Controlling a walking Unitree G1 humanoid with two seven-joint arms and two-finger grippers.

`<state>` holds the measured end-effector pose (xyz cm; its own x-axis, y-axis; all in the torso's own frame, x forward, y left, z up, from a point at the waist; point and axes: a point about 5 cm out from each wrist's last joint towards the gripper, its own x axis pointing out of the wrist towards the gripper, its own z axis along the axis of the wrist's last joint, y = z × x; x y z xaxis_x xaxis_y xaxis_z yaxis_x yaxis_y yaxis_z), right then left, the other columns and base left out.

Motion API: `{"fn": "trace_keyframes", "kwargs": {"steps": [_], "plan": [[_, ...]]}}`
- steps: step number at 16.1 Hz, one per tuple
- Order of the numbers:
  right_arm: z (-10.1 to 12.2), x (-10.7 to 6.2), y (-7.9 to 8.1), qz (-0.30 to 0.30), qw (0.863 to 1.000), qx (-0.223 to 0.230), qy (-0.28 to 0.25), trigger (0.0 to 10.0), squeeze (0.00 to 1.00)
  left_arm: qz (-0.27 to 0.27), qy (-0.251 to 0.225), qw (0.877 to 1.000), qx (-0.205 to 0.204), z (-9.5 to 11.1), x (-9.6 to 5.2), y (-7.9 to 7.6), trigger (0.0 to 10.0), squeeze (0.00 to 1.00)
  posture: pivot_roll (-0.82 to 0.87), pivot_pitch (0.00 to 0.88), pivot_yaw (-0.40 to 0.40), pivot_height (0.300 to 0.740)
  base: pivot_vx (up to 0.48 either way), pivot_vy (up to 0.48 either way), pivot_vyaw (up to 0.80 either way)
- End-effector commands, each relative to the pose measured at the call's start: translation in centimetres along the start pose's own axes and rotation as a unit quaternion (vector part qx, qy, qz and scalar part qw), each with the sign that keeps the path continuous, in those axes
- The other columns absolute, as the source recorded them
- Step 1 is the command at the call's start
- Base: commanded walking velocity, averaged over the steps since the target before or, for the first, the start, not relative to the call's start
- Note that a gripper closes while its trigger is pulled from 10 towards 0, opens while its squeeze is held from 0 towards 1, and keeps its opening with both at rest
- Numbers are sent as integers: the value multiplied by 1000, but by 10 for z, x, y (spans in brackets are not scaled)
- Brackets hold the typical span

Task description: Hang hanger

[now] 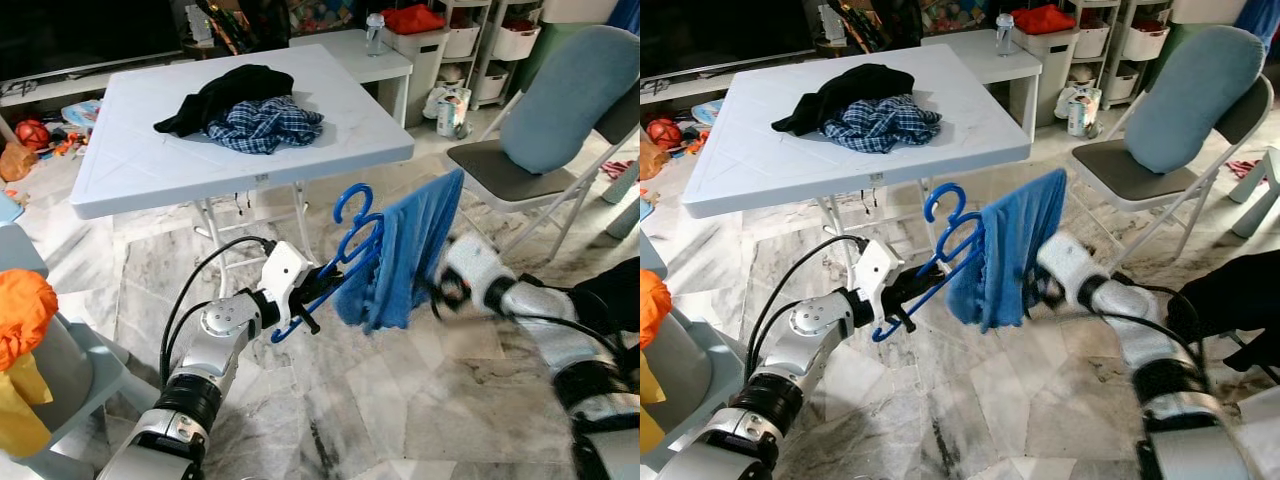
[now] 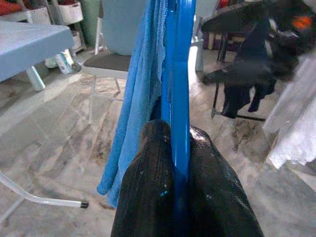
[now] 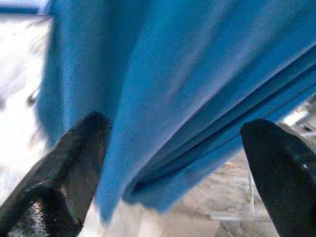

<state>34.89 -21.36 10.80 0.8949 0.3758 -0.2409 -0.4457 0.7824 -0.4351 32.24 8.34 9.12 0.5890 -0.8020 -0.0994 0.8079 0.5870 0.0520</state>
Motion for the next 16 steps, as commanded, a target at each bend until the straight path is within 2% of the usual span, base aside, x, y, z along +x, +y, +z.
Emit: {"fn": "trace_keyframes", "kwargs": {"steps": [1,2,4,5,7,8,9,12,16], "plan": [[9,4,-8,-39,999,34,-11,10000,0,-8,-16,1000,8,9,1,-1,0,0,-166,0,32,740,0,0,0],[9,10,0,-34,996,88,-10,10000,0,-16,-16,1000,6,8,3,-5,353,0,-165,0,30,740,0,0,0],[10,12,7,-12,995,99,-6,10000,0,-20,-17,1000,4,8,3,-7,1098,0,-163,0,29,740,0,0,0],[9,13,17,33,993,111,-3,10000,0,-23,-17,1000,2,9,4,-8,824,0,-164,0,27,740,0,0,0],[9,9,23,80,991,109,-8,10000,0,-21,-15,1000,2,9,3,-7,902,0,-167,0,25,740,0,0,0],[8,8,23,86,990,110,-6,3725,0,-20,-16,1000,1,10,2,-6,824,0,-167,0,25,740,0,0,0],[7,5,20,77,991,111,-4,0,0,-21,-16,1000,2,11,2,-6,549,0,-167,0,25,740,0,0,0],[7,6,19,64,990,123,-1,0,0,-24,-19,1000,0,13,3,-7,353,0,-167,0,25,740,0,0,0],[11,10,27,65,989,134,-7,0,0,-27,-18,999,-1,15,4,-8,0,0,-170,0,27,740,0,0,0]]}}
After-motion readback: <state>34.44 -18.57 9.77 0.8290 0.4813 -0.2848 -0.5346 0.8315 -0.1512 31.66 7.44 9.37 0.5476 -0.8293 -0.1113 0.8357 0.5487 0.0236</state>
